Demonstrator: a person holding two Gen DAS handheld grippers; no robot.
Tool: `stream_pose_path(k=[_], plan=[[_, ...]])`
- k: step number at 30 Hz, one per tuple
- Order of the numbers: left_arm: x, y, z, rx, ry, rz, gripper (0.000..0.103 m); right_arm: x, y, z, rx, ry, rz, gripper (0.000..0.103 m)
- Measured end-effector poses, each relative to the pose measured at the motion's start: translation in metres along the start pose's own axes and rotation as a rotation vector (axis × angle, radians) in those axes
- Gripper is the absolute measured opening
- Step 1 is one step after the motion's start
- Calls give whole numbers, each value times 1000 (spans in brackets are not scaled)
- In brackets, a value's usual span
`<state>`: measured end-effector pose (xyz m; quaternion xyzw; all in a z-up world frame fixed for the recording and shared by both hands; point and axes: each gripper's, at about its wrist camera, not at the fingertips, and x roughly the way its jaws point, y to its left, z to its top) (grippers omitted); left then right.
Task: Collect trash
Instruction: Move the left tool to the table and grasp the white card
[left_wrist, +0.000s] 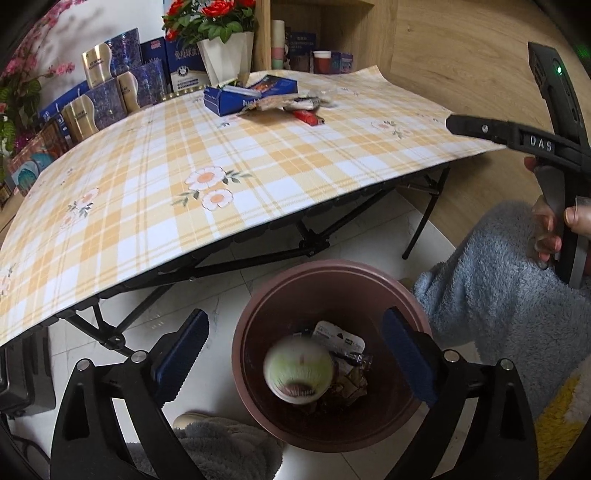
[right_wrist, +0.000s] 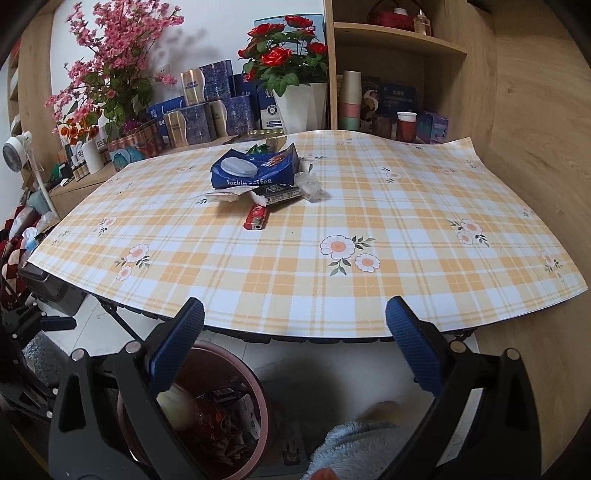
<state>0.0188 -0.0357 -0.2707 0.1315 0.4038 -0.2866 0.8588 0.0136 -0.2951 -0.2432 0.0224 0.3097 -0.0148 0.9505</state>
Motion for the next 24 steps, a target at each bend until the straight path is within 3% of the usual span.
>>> stream_pose_path(k=[8,18,24], plan=[[-17,17,5,-88,-80,30,95,0,1,0,0,-1,1,97],[-39,70,14,-328,-163,30,95,1,2,2,-7,7,11,97],[-51,87,34,-334,-200,61,95,3,-1,6,14,17,21,97]])
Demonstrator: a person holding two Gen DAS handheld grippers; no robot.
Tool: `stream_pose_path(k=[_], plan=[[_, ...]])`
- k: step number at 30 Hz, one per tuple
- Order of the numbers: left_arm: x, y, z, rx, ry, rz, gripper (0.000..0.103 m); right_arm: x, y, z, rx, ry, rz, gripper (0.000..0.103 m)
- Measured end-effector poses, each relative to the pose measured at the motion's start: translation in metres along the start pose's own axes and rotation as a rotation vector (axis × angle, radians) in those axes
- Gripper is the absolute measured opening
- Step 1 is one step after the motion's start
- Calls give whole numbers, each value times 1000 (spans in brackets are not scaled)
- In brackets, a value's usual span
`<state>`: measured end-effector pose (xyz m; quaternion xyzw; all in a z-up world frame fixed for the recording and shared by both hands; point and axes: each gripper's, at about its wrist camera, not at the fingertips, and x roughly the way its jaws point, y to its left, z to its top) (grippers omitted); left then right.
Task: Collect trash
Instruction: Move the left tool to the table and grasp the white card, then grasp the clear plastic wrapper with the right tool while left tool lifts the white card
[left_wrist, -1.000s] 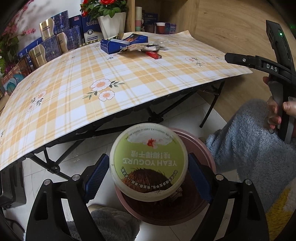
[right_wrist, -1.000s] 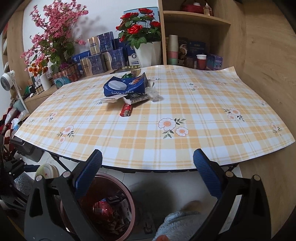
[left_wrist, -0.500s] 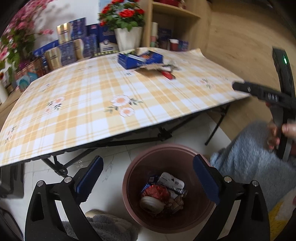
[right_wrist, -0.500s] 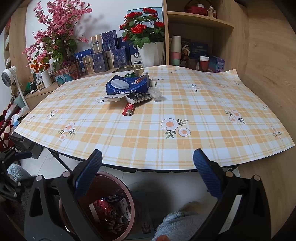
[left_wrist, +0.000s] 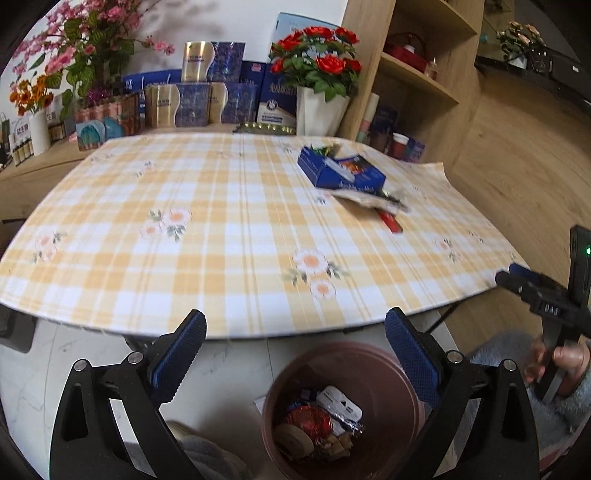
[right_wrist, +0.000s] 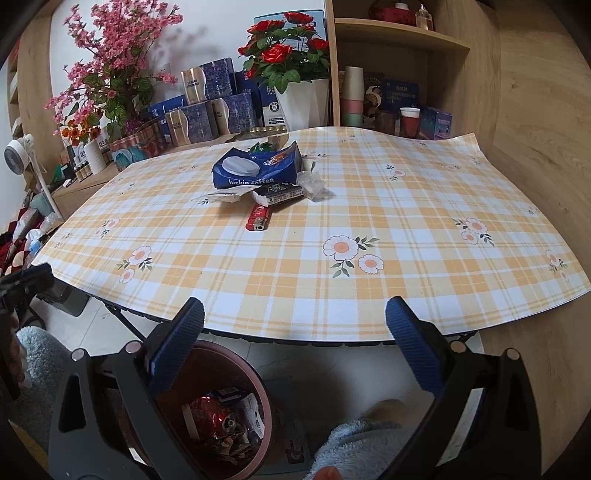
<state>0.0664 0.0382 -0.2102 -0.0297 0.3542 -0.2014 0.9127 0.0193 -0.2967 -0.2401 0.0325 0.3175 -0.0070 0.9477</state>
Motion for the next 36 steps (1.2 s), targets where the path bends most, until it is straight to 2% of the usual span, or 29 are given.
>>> stream_pose_path(k=[7,15,18,20,25,32,35,36], plan=[[5,-4,23,24,-10,-28,95,11,-7,9,56,49,-4,97],[51,-31,46,19,84,-129,95,31,-13,20,74,90,-15,97],[82,-39,66,-71,143,-211,94,39,-17,28,88,95,-8,97],[104,-42,80,-150,178,-259,87,44,-22,36,102,87,3,97],[173,-37,107,-450,270,-376,67,56,-30,52,109,73,7,97],[222,-39,116,-599,323,-389,57,72,-36,73,68,67,18,97],[234,-38,115,-637,329,-389,48,80,-34,82,7,70,18,97],[237,-37,115,-644,332,-391,38,82,-34,85,-14,70,18,97]])
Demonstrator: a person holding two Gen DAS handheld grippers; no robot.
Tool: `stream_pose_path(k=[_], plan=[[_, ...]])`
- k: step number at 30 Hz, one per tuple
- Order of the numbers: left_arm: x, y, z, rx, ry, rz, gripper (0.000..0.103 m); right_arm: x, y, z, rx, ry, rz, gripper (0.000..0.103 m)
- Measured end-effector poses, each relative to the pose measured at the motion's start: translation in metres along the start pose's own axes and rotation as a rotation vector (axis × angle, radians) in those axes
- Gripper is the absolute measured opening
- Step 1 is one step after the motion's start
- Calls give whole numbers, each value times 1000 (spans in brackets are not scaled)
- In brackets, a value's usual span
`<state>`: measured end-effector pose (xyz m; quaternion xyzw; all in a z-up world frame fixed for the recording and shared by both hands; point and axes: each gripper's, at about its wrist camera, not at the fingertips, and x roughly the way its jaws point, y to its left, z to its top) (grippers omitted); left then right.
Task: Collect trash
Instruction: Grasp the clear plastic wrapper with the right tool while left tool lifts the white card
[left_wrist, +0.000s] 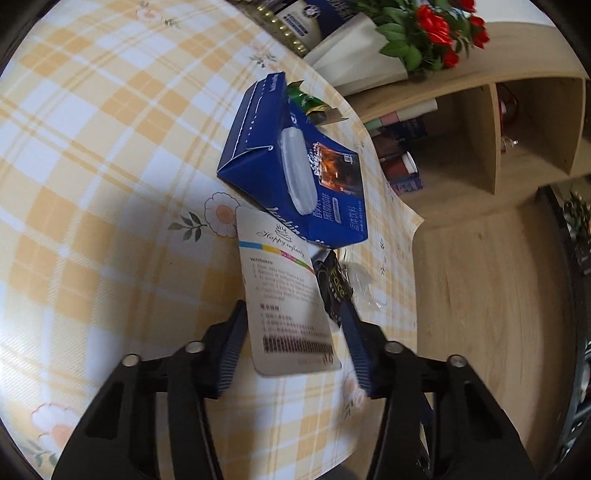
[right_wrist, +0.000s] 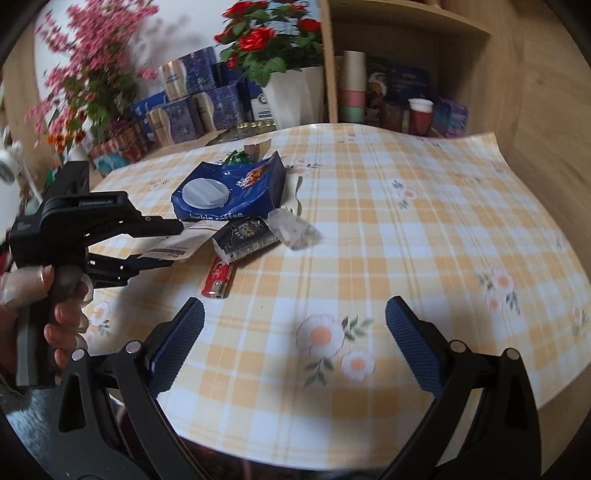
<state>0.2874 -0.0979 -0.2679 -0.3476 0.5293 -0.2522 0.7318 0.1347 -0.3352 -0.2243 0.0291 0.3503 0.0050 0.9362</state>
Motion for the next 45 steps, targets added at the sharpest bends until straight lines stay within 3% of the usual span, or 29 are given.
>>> stream_pose_path(k=[1,4,7,9,13,20,26,27,30,38,45], plan=[[2,1,1,1,4,7,23,3,-1,6,-29,-4,-6,96],[-5,-3,-3,67,-9,22,20,10,-9,20,-42,-12,1,96],[-22,-8,-11,175,-28,58,14,25,-22,38,-5,12,40,76],[-35,-12,-14,241,-47,79,13,39,-28,47,24,46,74,62],[-65,-12,-20,314,-100,107,13,73,-28,61,73,106,118,60],[-104,2,-21,334,-192,151,13,114,-16,69,139,173,140,58],[-118,7,-26,375,-217,180,13,134,-6,68,159,236,140,39],[-120,7,-27,385,-219,187,13,133,-6,68,159,234,136,31],[-124,7,-32,414,-223,209,13,122,-10,66,179,205,143,26],[-135,-3,-50,511,-224,232,13,65,-22,55,244,80,175,23],[-150,-13,-79,581,-211,215,13,7,-2,25,208,12,231,23]])
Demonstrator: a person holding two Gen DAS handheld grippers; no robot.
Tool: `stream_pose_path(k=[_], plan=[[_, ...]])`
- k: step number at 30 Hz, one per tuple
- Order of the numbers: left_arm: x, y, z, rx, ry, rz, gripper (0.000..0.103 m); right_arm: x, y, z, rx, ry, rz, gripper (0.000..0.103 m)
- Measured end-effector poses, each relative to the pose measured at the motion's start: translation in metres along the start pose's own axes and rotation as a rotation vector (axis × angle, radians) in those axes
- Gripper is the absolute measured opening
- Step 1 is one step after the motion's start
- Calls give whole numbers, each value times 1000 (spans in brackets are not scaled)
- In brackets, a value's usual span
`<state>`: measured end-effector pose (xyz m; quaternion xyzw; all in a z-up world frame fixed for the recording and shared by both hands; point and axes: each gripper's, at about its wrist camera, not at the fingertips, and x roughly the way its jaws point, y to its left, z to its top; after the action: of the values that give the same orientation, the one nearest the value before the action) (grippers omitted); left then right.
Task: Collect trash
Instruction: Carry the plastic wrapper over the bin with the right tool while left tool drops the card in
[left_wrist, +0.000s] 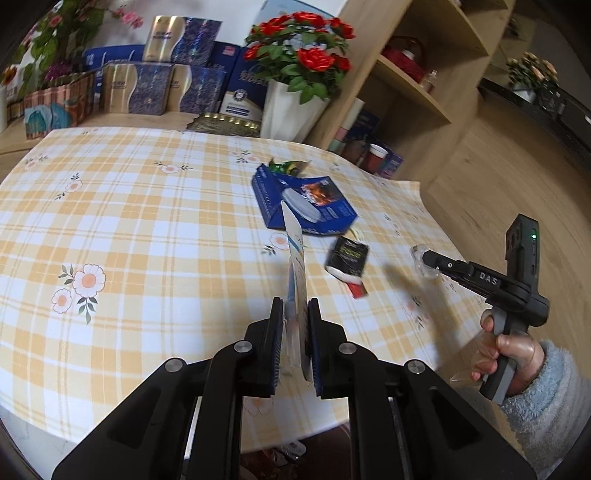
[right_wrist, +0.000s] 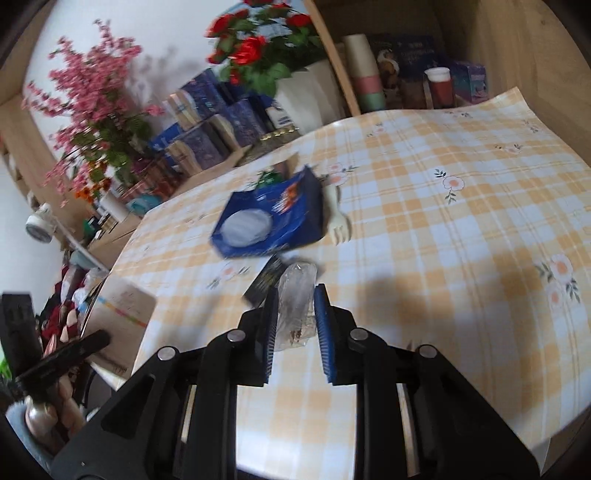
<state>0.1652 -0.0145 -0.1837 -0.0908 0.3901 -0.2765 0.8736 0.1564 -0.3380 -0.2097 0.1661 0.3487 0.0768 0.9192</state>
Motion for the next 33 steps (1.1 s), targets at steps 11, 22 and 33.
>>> stream_pose_path(k=[11,22,33], plan=[[-45,-39,-65,183,41,-51,13,-58,54,-90,-166,9,39,23],[-44,-73,-151,454,189,-21,13,-66,60,-148,-174,31,55,23],[14,-45,-177,360,361,-13,14,-55,61,-159,-187,58,26,23]])
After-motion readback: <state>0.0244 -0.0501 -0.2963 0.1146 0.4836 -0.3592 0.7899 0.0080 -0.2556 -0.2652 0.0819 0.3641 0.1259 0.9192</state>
